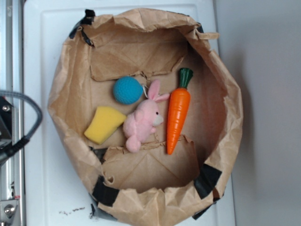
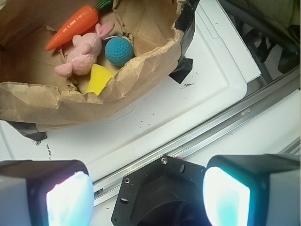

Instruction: Grab the blue ball.

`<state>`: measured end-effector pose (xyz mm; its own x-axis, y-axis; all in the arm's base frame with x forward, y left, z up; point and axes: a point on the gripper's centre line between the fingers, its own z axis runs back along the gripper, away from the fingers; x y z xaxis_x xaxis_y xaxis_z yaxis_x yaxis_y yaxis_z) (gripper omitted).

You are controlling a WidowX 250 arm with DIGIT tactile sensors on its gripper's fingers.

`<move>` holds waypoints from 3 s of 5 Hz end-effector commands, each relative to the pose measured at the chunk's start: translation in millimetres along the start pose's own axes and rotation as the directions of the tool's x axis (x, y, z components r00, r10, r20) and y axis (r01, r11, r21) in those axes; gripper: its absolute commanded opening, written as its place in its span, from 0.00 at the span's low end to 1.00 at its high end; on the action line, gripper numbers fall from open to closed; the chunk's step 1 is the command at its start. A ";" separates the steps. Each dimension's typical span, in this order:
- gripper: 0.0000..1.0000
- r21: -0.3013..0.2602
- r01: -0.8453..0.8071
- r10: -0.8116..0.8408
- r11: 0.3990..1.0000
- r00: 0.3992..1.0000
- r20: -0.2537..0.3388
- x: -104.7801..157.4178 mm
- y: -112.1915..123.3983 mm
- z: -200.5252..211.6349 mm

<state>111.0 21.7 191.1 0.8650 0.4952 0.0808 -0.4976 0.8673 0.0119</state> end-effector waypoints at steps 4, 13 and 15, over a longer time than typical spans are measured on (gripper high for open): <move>1.00 -0.171 -0.272 0.283 0.947 0.958 0.042 163.3 -94.0 -49.3; 1.00 -0.103 -0.317 0.325 0.943 0.942 0.077 136.4 -38.8 -96.2; 1.00 -0.071 -0.392 0.397 0.917 0.913 0.091 137.7 -43.4 -110.9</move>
<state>252.1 59.2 78.1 0.5808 0.8022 0.1386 -0.8027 0.5926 -0.0665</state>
